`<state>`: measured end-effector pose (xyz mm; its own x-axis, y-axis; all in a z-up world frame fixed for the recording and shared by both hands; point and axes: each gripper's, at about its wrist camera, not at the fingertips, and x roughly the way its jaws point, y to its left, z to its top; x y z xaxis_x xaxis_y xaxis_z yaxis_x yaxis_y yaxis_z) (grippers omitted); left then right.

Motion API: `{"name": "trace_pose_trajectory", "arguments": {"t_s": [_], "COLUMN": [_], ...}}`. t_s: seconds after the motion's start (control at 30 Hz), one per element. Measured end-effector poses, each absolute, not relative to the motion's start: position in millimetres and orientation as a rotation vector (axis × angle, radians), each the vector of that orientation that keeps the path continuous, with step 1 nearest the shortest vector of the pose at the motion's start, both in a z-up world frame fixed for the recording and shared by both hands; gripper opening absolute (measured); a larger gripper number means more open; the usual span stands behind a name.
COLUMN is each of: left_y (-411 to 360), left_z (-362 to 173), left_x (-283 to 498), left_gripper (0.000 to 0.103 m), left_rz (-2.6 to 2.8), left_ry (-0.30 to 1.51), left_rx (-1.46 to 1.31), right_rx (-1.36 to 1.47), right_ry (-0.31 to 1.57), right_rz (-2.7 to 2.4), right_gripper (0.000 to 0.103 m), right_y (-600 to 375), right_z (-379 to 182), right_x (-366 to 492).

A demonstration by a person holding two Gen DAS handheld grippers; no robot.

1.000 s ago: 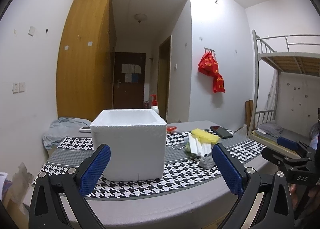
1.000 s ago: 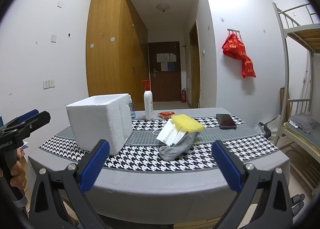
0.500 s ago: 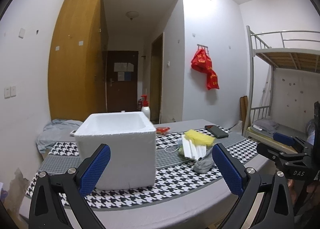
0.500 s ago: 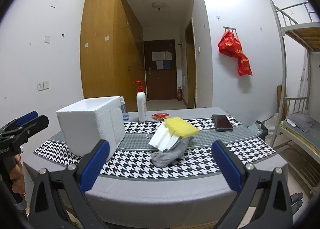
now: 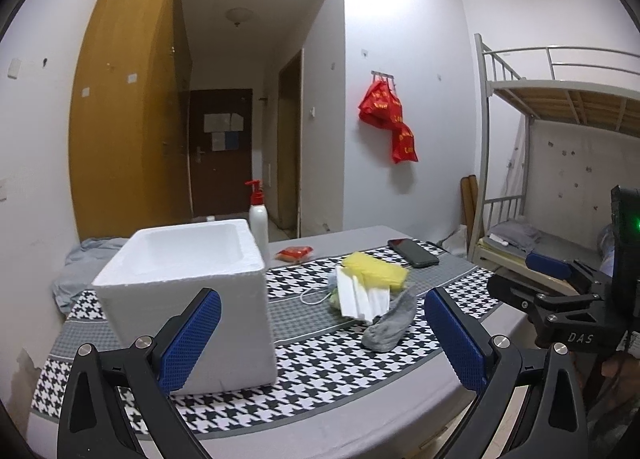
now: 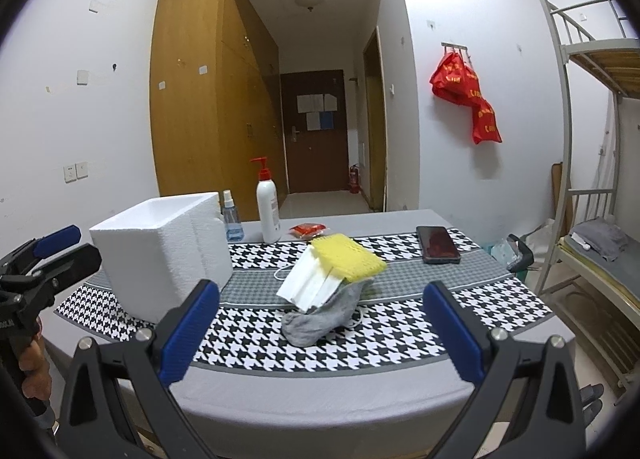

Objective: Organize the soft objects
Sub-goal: 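Move the left tool toward the grey sock and the right tool toward the yellow net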

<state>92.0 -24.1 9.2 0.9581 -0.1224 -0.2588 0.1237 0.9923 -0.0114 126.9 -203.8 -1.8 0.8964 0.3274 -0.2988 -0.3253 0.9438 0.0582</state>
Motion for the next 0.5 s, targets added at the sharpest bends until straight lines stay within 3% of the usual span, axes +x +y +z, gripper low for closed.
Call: {"name": "trace_pose_trajectory", "arguments": {"t_s": [0.5], "left_y": [-39], "left_z": [-5], "left_x": [135], "left_gripper": [0.102], "left_rz": [-0.184], "left_ry": [0.341], "left_rx": [0.022], "right_rx": [-0.021], "right_ry": [0.371], "right_rz": [0.335], "right_gripper": [0.103], "right_y": [-208], "right_z": [-8], "right_x": [168]}}
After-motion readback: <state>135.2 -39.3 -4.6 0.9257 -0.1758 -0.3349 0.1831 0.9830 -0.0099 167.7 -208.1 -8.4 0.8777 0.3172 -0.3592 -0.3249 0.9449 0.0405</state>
